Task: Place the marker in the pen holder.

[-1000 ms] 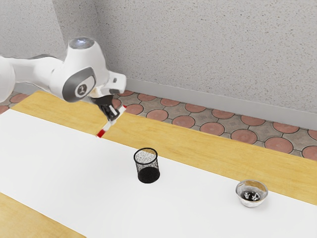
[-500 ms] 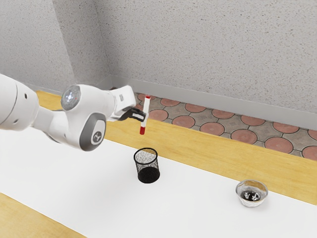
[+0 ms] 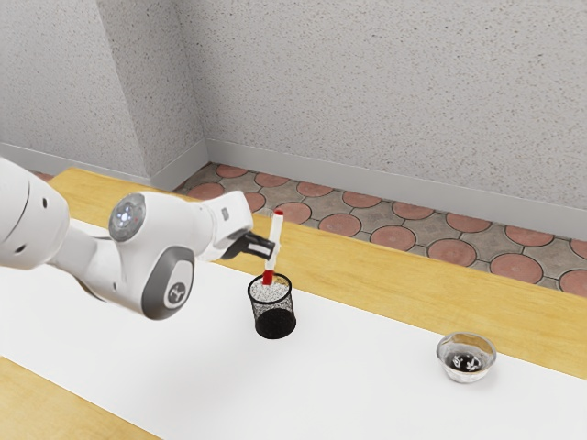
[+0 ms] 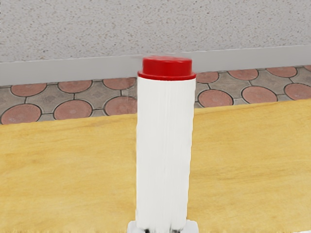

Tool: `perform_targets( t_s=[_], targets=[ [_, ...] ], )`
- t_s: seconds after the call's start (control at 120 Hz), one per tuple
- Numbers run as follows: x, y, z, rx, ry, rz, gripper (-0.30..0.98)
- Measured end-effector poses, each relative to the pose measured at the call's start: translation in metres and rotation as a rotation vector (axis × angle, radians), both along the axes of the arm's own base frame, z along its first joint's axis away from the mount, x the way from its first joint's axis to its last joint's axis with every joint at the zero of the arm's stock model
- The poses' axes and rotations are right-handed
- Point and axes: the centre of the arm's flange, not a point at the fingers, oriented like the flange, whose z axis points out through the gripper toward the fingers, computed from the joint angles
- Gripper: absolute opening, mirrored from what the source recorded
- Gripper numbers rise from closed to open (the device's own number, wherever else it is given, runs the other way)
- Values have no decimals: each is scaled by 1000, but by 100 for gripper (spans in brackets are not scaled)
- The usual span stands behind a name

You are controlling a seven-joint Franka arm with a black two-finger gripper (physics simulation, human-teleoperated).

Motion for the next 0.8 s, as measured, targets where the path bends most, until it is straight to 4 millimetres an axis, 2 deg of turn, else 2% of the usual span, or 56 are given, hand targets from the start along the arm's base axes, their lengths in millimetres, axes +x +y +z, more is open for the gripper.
perform_targets(
  t_s=[0.133, 0.35, 0.367, 0.4, 0.458, 0.492, 0.558, 0.592, 0.625, 0.675, 0.8],
  targets=[
    [0, 2, -13, -14, 30, 17, -10],
    [0, 0, -3, -19, 76, 18, 35],
    [0, 0, 5, -20, 70, 19, 38],
    [9, 2, 36, -26, 40, 27, 42],
    [53, 1, 140, -56, -29, 27, 49],
    [69, 1, 194, -60, -36, 20, 52],
    [80, 7, 283, -35, 5, 15, 56],
    [79, 13, 314, -15, 44, 23, 58],
    [76, 21, 332, 5, 97, 38, 59],
    [71, 34, 344, 27, 187, 69, 61],
    [57, 75, 341, 53, 403, 165, 65]
  ],
)
